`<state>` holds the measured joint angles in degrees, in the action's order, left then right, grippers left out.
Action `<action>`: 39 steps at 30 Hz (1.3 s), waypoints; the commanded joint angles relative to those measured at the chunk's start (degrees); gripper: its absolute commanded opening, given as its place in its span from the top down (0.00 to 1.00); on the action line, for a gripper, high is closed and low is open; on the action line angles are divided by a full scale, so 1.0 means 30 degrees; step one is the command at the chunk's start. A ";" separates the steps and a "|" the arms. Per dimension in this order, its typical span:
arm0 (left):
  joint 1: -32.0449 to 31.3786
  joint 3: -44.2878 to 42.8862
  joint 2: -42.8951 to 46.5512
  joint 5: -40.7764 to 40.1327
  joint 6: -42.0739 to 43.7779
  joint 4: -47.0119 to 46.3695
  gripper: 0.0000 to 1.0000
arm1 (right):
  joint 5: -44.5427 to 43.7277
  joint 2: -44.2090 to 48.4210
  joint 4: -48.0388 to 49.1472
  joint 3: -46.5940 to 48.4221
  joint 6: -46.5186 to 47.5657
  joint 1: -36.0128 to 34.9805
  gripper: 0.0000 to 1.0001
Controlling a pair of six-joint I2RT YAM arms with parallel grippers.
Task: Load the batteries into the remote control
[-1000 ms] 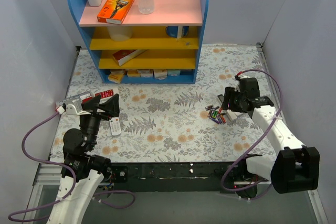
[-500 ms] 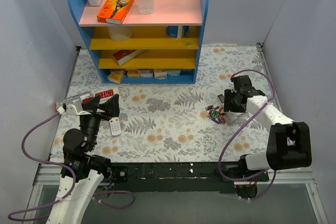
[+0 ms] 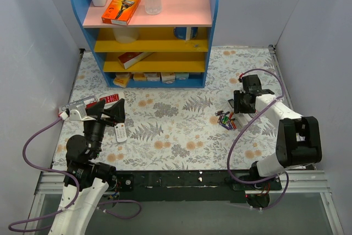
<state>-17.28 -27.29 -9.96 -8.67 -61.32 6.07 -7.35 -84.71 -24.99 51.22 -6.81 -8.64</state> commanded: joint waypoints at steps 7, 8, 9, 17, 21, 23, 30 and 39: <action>-0.0100 -0.0660 -0.0109 -0.0305 0.0313 0.0292 0.02 | 0.0459 -0.1061 0.0802 0.0680 0.0746 0.0010 0.49; -0.0100 -0.0689 -0.0138 -0.0305 0.0342 0.0322 0.02 | 0.0546 -0.1090 0.0860 0.0651 0.0862 0.0039 0.51; -0.0129 -0.0660 -0.0138 -0.0305 0.0342 0.0322 0.02 | 0.0634 -0.1120 0.0860 0.0651 0.0921 0.0040 0.51; -0.0129 -0.0660 -0.0431 -0.0129 0.0343 0.0351 0.02 | 0.0899 -0.1588 0.0978 0.0622 0.1156 -0.0048 0.54; -0.0129 -0.0689 -0.0607 0.0017 0.0372 0.0351 0.02 | 0.0812 -0.1735 0.1007 0.0651 0.1331 -0.0194 0.54; -0.0129 -0.0689 -0.0753 0.0076 0.0372 0.0322 0.02 | 0.0723 -0.1735 0.1036 0.0622 0.1361 -0.0224 0.53; -0.0129 -0.0748 -0.1104 0.0398 0.0401 0.0410 0.02 | 0.0723 -0.2086 0.0949 0.0680 0.1537 -0.0370 0.49; -0.0129 -0.0836 -0.1895 0.1276 0.0430 0.0439 0.02 | -0.0009 0.0342 0.0773 0.0680 0.1567 -0.0605 0.67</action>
<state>-17.39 -27.70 -14.15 -6.98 -60.88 6.92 -6.31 -89.17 -22.74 51.55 -2.61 -10.07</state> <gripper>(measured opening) 0.981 0.418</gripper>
